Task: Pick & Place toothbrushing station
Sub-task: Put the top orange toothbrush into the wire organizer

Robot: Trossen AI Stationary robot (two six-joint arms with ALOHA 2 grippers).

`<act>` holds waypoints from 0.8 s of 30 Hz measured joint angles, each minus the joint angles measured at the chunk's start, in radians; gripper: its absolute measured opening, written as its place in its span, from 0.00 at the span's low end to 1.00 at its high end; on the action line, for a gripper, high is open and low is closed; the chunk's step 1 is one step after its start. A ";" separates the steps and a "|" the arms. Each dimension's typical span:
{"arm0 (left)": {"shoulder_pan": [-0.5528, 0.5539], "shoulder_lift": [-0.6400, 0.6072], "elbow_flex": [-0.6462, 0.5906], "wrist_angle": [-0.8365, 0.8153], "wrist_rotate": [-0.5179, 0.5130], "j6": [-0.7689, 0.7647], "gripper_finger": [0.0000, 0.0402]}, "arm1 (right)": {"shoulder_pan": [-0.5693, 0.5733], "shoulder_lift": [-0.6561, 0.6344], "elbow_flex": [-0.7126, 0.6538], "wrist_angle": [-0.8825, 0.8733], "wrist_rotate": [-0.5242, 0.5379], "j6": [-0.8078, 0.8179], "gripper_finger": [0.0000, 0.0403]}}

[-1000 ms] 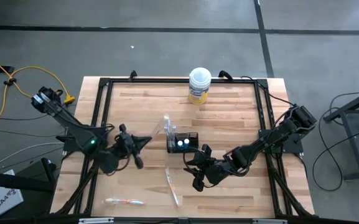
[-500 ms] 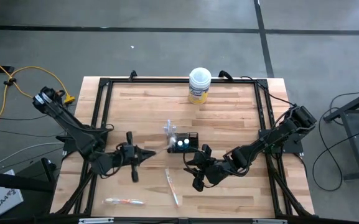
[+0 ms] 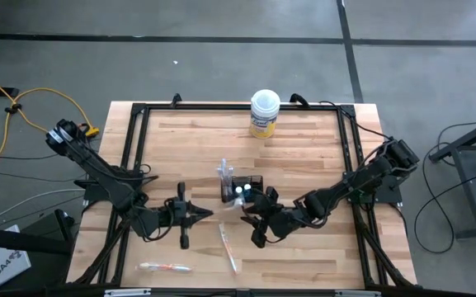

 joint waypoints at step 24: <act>-0.131 0.019 0.000 0.124 -0.315 0.052 0.00 | 0.055 -0.110 -0.001 0.071 0.057 -0.106 0.26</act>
